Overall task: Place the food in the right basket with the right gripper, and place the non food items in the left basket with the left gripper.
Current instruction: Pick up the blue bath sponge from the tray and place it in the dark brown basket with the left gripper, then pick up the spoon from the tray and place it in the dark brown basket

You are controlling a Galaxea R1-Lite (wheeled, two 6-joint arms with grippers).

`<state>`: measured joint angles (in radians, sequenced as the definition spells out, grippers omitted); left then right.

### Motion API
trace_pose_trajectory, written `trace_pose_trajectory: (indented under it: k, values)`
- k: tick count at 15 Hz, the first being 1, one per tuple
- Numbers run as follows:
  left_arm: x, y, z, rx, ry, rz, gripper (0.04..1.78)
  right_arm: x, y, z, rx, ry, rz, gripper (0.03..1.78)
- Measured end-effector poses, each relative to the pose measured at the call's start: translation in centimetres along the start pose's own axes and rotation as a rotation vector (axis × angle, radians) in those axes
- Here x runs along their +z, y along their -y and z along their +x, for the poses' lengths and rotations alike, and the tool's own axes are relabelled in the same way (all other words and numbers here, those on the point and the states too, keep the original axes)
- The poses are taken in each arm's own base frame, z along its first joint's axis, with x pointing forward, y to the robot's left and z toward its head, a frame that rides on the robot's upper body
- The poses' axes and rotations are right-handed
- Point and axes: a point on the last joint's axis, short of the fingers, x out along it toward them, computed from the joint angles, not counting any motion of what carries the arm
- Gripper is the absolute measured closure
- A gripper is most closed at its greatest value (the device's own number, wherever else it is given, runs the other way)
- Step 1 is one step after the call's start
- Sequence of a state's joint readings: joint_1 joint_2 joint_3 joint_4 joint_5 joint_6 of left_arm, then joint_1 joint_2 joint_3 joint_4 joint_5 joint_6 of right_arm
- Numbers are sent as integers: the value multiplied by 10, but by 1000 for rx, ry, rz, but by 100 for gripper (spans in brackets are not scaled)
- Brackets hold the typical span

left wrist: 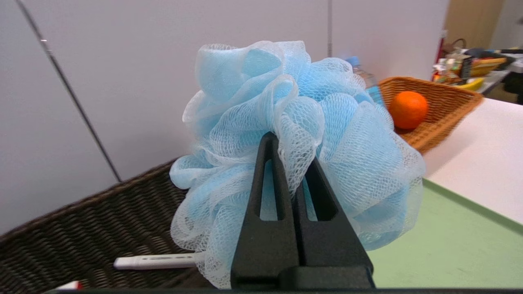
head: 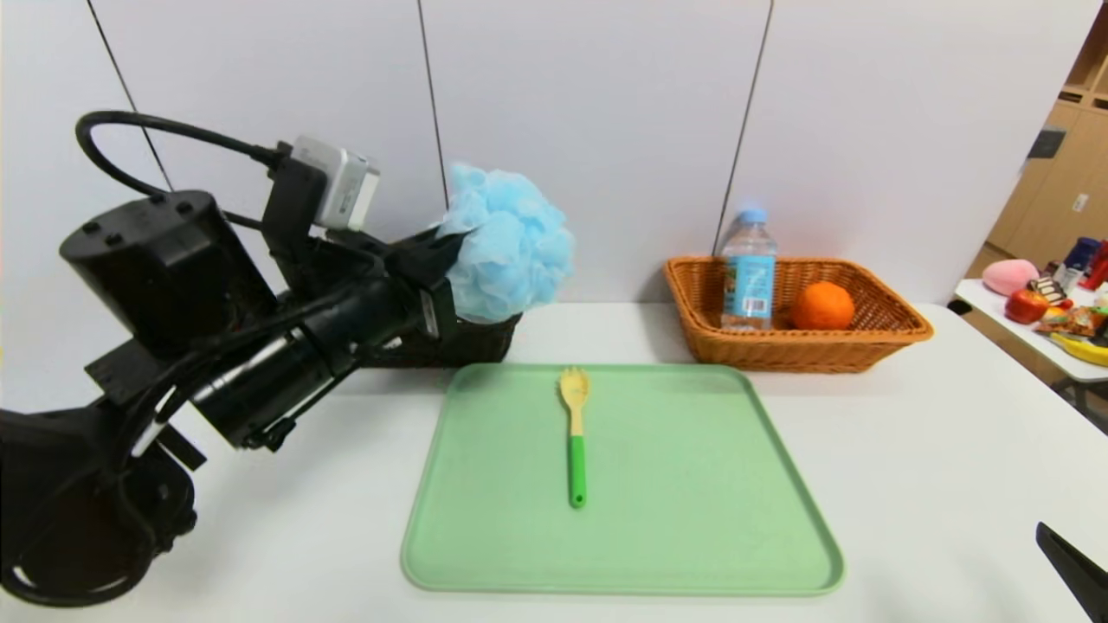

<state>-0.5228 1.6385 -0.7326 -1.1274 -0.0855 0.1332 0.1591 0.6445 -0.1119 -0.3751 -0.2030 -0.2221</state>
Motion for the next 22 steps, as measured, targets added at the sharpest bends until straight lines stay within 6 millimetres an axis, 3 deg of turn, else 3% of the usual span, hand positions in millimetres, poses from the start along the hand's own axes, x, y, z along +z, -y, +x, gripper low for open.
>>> trace_pose_trajectory:
  k: [4,9,12,16,20,22]
  values:
    - [-25,-42,28,88,-94,17,176,0,0,0,0,1,0,11]
    - [-74,-71,55,145,-174,53,176,0,0,0,-1,4,2,11]
    - [-92,-87,58,177,-214,90,176,0,0,-1,0,4,2,11]
    - [-101,-98,56,206,-231,111,109,0,0,0,8,2,3,11]
    - [-98,-102,57,216,-176,123,70,-2,-1,0,23,-14,0,11]
    - [-82,-105,63,227,-116,124,56,-2,-1,0,22,-21,0,11]
